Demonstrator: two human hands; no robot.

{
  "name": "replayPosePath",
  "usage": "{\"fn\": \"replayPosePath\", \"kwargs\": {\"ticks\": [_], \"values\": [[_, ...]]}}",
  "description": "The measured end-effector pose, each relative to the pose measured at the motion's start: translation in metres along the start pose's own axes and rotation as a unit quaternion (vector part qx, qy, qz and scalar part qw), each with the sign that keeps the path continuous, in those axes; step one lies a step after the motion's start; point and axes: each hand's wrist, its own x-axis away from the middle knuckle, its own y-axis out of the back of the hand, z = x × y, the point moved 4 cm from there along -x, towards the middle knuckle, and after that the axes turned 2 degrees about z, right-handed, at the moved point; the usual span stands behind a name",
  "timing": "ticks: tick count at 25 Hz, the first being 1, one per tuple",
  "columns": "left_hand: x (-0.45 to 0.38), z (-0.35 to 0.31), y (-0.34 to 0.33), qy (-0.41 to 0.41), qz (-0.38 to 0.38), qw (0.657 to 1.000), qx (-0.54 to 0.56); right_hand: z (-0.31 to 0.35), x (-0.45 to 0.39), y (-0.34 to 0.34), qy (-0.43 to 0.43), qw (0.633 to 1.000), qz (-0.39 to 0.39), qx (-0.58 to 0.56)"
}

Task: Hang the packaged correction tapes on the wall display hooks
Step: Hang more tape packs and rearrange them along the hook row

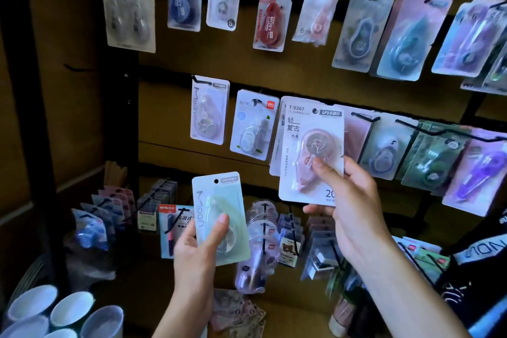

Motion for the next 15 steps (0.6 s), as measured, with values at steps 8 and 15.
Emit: {"fn": "replayPosePath", "kwargs": {"ticks": [8, 15], "values": [[0.008, -0.003, 0.005, 0.016, 0.01, 1.0, -0.014, -0.023, -0.05, -0.008, -0.088, 0.995, -0.043, 0.017], [0.007, 0.003, 0.007, 0.034, 0.04, 0.999, -0.015, -0.06, -0.027, 0.006, -0.183, 0.98, -0.072, 0.034]]}}
